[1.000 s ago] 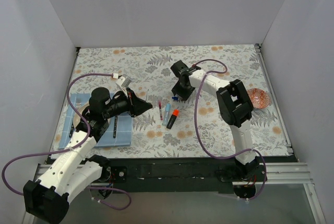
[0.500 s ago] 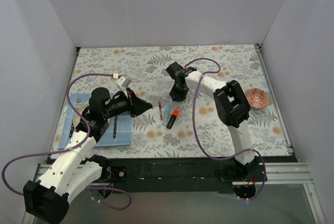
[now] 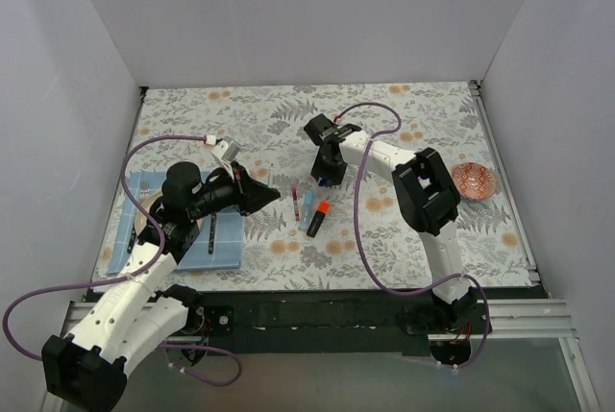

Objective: Insert the pens into the pen caps

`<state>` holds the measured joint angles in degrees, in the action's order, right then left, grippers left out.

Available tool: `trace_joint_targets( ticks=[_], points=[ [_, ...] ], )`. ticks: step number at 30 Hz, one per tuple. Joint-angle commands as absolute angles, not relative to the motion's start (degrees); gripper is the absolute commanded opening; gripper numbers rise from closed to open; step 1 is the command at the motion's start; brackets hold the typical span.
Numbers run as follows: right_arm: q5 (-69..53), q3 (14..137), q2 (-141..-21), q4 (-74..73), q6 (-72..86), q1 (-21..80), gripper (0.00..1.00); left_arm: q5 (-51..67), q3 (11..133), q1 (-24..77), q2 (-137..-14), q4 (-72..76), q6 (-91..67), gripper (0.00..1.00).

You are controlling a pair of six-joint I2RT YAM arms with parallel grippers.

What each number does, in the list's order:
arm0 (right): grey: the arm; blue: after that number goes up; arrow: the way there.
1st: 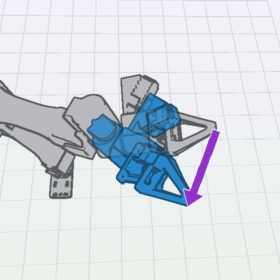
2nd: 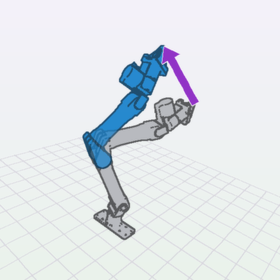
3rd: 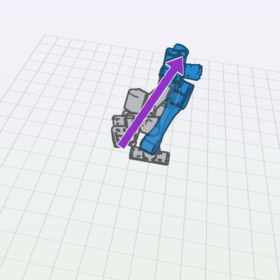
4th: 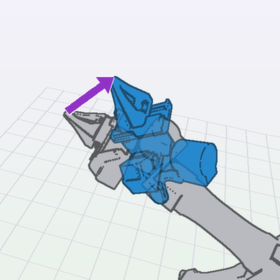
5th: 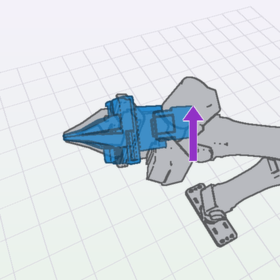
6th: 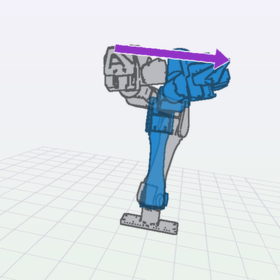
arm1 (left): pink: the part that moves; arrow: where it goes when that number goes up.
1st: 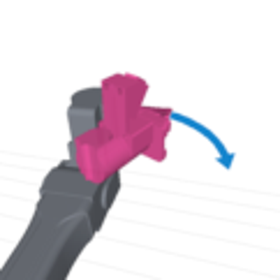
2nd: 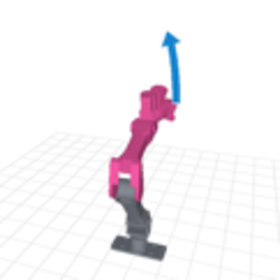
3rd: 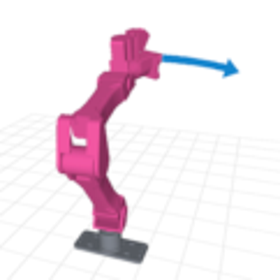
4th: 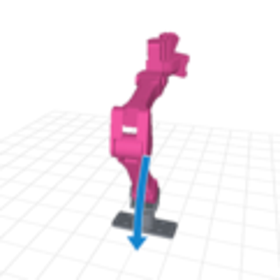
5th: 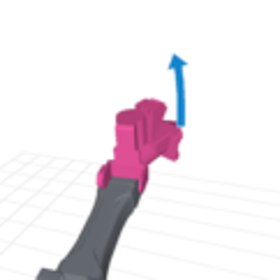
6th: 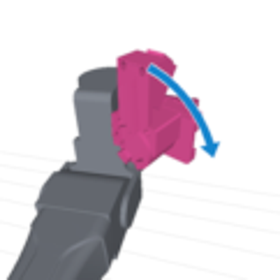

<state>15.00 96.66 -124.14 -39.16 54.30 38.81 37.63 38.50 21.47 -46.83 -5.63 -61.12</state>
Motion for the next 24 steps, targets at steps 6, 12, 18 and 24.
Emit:
trace_joint_targets(
  ticks=[6,12,18,24],
  points=[
    [19.95,103.53,-128.32,-45.78,59.32,38.76,0.47,36.39,38.23,21.18,-44.56,-5.27,-60.82,0.0],
    [20.56,104.33,-129.81,-48.25,60.21,39.37,0.46,36.56,38.23,21.18,-44.39,-5.1,-60.91,0.0],
    [20.83,103.1,-130.17,-49.22,56.79,39.72,0.31,36.47,38.32,21.18,-43.68,-5.1,-60.73,0.0],
    [23.2,91.43,-123.86,-43.17,48.79,39.64,0.21,35.86,38.06,21.18,-43.16,-5.1,-60.65,0.0]
  ],
)
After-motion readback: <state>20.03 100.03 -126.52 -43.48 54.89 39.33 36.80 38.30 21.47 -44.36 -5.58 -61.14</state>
